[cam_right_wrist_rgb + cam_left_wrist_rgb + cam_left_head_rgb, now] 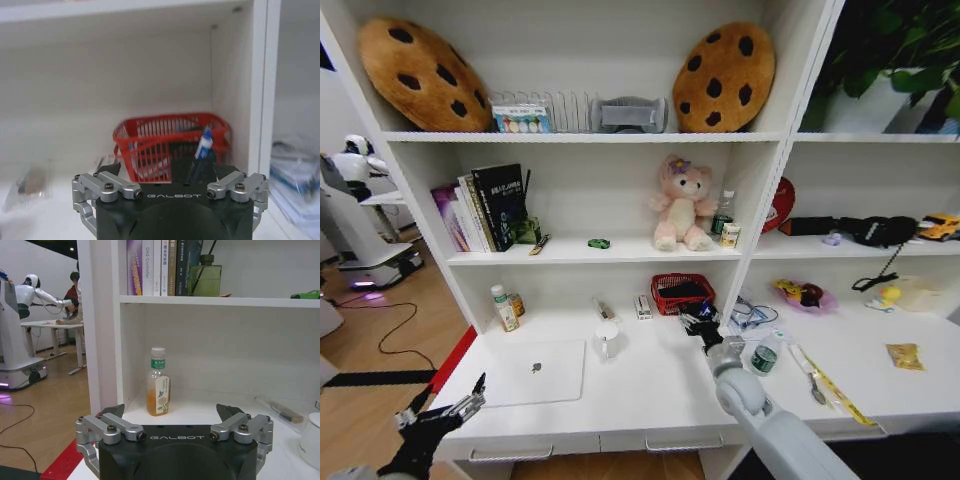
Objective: Organize the objects on the table.
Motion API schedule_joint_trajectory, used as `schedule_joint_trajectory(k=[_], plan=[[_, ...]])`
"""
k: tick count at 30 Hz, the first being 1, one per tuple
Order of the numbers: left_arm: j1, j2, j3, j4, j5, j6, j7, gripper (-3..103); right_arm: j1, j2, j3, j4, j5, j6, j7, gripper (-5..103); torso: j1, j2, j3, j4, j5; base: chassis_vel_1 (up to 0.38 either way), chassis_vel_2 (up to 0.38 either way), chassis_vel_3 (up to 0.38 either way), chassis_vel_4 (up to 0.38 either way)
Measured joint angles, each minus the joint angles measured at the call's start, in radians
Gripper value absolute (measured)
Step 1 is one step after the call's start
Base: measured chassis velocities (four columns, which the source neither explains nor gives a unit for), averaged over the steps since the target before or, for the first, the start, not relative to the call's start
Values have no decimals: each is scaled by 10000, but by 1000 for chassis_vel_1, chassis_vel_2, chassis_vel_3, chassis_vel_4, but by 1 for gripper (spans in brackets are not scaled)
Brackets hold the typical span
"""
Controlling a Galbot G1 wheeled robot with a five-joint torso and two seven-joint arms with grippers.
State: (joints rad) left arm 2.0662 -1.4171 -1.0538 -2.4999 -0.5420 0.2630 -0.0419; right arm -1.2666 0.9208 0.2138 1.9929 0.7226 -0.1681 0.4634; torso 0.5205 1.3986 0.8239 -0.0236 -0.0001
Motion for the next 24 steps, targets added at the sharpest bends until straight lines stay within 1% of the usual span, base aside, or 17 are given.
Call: schedule_joint_trajectory(k=[1,3,4,7,8,9,10,11,12,18,20,24], plan=[[0,0,0,0,0,0,0,100,0,0,0,0,0,0,0,100,0,0,0,0,0,0,0,0,0],[0,0,0,0,0,1,0,100,-177,-107,143,-134,561,-373,166,100,0,0,0,4,3,0,0,0,0],[0,0,0,0,0,1,0,100,-177,-107,143,-134,561,-373,166,100,0,0,0,4,3,0,0,0,0],[-1,0,-1,0,0,0,-1,100,-175,-161,212,-366,658,-577,-51,100,1,0,1,6,2,0,0,0,0],[0,0,-1,0,0,0,0,100,-141,-174,239,-529,685,-695,-265,100,0,-1,1,5,2,0,0,0,0],[0,0,0,0,0,0,-1,100,-54,-178,250,-818,555,-728,-571,100,1,-1,1,5,2,0,0,0,0],[0,0,0,0,0,0,-1,100,-54,-178,250,-818,555,-728,-571,100,1,-1,1,5,2,0,0,0,0],[-1,0,0,0,0,0,-1,100,54,-168,223,-1150,116,-570,-847,100,0,-1,1,5,1,0,0,0,0],[0,0,-1,0,-1,0,-1,100,100,-161,177,-1280,-78,-511,-1021,100,1,-1,2,5,2,0,0,0,0],[-1,0,0,0,0,0,-1,100,184,-59,53,-1414,373,-830,-949,100,1,-1,2,4,2,0,0,0,0],[0,0,0,0,0,0,-1,100,223,-34,51,-1542,759,-1029,-903,100,1,-1,2,5,1,0,0,0,0],[0,0,-1,0,0,0,-1,100,221,-57,58,-1585,1140,-1193,-870,100,1,-1,2,4,1,0,0,0,0]])
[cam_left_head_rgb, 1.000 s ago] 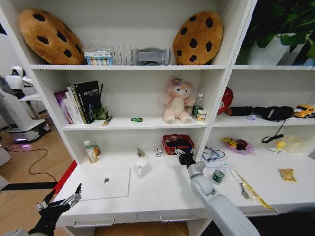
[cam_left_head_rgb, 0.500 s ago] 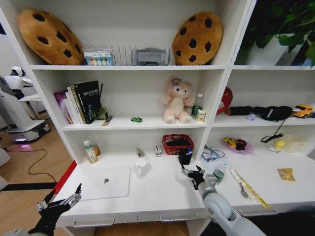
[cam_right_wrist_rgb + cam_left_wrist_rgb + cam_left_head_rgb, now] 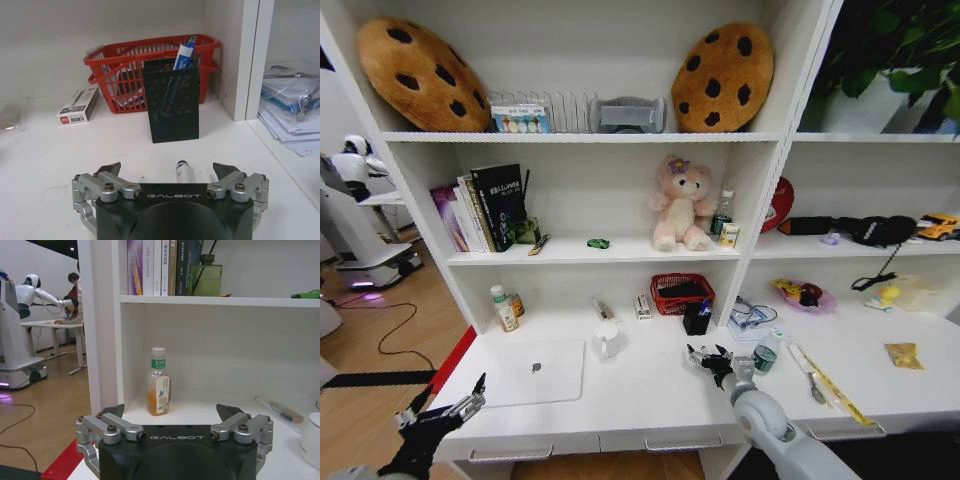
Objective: Organize the objects on the table.
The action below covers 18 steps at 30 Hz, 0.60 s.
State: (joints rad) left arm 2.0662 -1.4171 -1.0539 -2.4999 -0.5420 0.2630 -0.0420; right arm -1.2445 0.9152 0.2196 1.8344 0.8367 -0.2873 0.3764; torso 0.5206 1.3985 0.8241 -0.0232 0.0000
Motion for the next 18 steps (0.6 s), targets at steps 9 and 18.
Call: schedule_joint_trajectory(k=[9,18], plan=[[0,0,0,0,0,0,0,100,301,-37,-51,-291,130,-355,-133,91,0,0,0,0,0,0,0,0,0],[0,0,0,0,0,0,0,100,368,-179,-89,-350,158,-597,-265,59,1,0,0,0,0,0,0,0,0]])
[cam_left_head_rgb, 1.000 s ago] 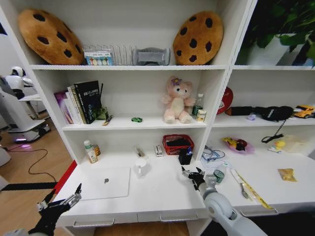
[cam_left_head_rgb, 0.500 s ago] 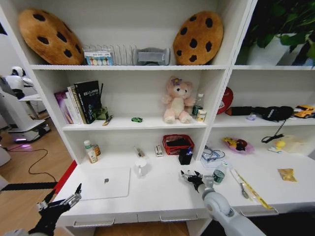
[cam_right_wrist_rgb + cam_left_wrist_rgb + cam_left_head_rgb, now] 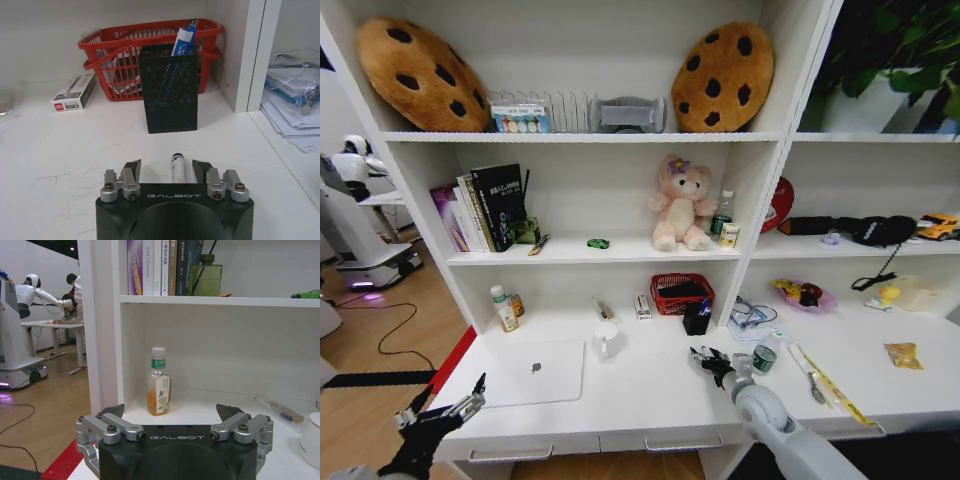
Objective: Organize the objects on the table.
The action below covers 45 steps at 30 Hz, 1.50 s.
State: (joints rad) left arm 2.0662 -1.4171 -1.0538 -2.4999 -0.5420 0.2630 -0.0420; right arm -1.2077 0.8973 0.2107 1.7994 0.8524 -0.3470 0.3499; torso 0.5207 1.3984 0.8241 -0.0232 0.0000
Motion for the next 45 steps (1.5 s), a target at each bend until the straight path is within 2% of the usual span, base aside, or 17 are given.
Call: schedule_joint_trajectory(k=[4,10,12,13,22,24,26,27,28,29,30,31,32,34,36,37,45], plan=[[0,0,0,0,0,0,0,100,-7,-58,-10,-7,88,-5,18,48,0,0,0,0,0,0,0,0,0],[0,0,0,0,0,0,0,100,-20,-125,-29,-7,349,-12,115,21,0,0,0,0,-1,0,0,0,0],[0,0,0,0,0,0,0,100,-19,-126,-31,-9,376,-11,121,21,0,0,0,0,-1,0,0,0,0],[0,0,0,0,0,1,0,100,-15,-108,-32,-14,397,6,163,12,0,1,0,1,-1,0,0,0,0],[-1,0,0,0,0,0,0,100,-97,6,63,138,301,163,249,12,0,-2,0,-2,4,0,0,0,0],[0,0,0,0,0,0,0,100,-16,44,54,247,185,485,144,12,0,-2,0,-2,1,0,0,0,0],[0,0,0,0,0,1,0,100,470,171,-158,350,-707,1842,-390,12,0,-2,0,-1,1,0,0,0,0],[0,0,0,0,0,0,0,100,674,204,-231,350,-1013,2205,-518,12,0,-2,0,1,1,0,0,0,0],[0,0,0,0,0,0,0,100,674,204,-231,350,-1013,2205,-518,12,0,-2,0,1,1,0,0,0,0],[0,0,0,0,0,0,0,100,1007,259,-343,321,-1428,2725,-687,12,0,-2,0,2,-1,0,0,0,0],[0,0,0,0,0,0,0,100,1007,259,-343,321,-1428,2725,-687,12,0,-2,0,2,-1,0,0,0,0],[-1,0,0,0,0,0,0,100,1453,322,-471,135,-1919,3365,-873,12,0,-2,0,2,-1,0,0,0,0],[-1,0,0,0,0,0,0,100,1453,322,-471,135,-1919,3365,-873,12,0,-2,0,2,-1,0,0,0,0],[0,0,0,0,0,0,0,100,2297,495,-695,-806,-2830,4833,-1172,12,1,-2,0,2,-2,0,0,0,0],[0,0,0,0,0,0,0,100,2536,575,-738,-1220,-3090,5248,-1262,12,2,-2,1,3,-2,0,0,0,0],[0,0,-1,0,0,0,-3,100,2949,754,-767,-2030,-3502,5936,-1356,12,2,-2,1,2,1,0,0,0,0],[0,0,0,0,0,0,-1,100,3744,1382,-811,-3774,-3850,7321,-1767,12,2,-2,1,0,1,0,0,0,0]])
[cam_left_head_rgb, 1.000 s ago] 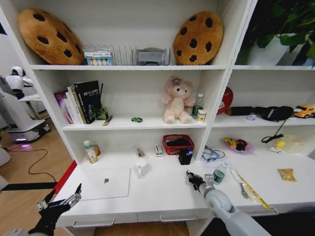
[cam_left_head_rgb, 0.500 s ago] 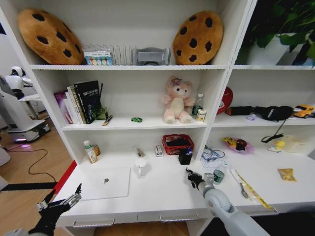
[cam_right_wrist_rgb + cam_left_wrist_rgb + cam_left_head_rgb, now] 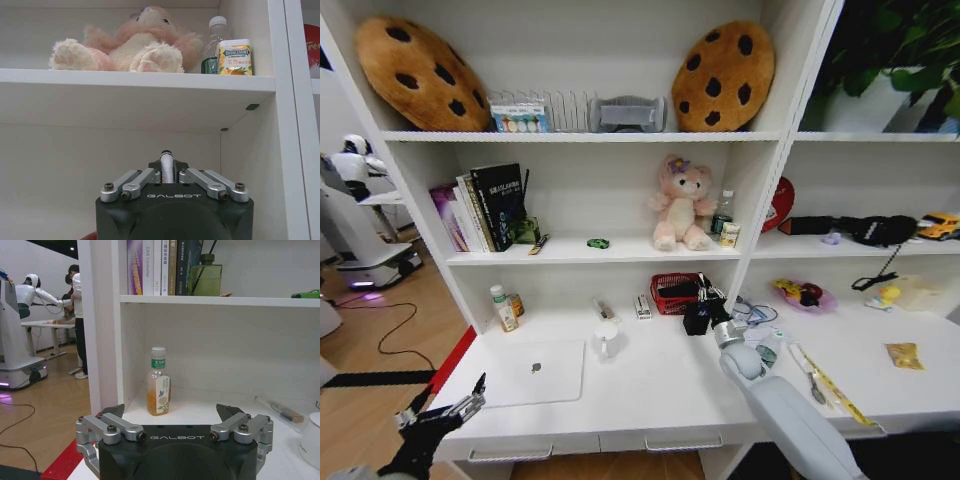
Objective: Organize the objects on the table.
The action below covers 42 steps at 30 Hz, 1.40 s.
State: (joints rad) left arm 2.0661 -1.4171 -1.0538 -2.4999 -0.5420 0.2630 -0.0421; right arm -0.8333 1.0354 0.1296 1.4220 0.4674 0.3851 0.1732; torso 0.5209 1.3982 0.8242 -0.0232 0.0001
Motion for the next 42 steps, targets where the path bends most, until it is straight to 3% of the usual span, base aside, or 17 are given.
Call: schedule_joint_trajectory(k=[8,10,17,25,29,32,33,35,42], plan=[[0,0,0,0,0,0,0,100,416,428,15,-724,-74,350,-94,12,0,2,0,-1,-1,0,0,0,0],[0,0,0,0,0,0,0,100,842,813,-66,-1364,-101,633,-130,12,0,2,0,1,-2,0,0,0,0],[0,0,0,0,0,0,0,100,1192,1188,-178,-2030,-276,674,-121,12,-2,2,-1,0,-2,0,0,0,0],[0,0,0,0,0,0,1,100,880,1041,-120,-1897,-164,592,-94,8,-2,2,-1,-2,-1,0,0,0,0],[0,0,0,0,0,0,1,100,646,982,-41,-1702,-58,359,-131,18,-3,2,-1,0,0,0,0,0,0],[0,0,0,0,0,0,0,100,410,862,32,-1363,170,25,-149,34,-3,2,-1,0,0,0,0,0,0],[0,0,0,0,0,0,0,100,410,862,32,-1363,170,25,-149,34,-3,2,-1,0,0,0,0,0,0],[0,0,0,0,0,0,0,100,206,669,95,-988,328,-314,-195,45,-2,2,-1,1,0,0,0,0,0],[0,0,0,-1,0,1,0,100,-559,40,103,314,831,-989,-202,67,-3,2,-1,1,1,0,0,0,0]])
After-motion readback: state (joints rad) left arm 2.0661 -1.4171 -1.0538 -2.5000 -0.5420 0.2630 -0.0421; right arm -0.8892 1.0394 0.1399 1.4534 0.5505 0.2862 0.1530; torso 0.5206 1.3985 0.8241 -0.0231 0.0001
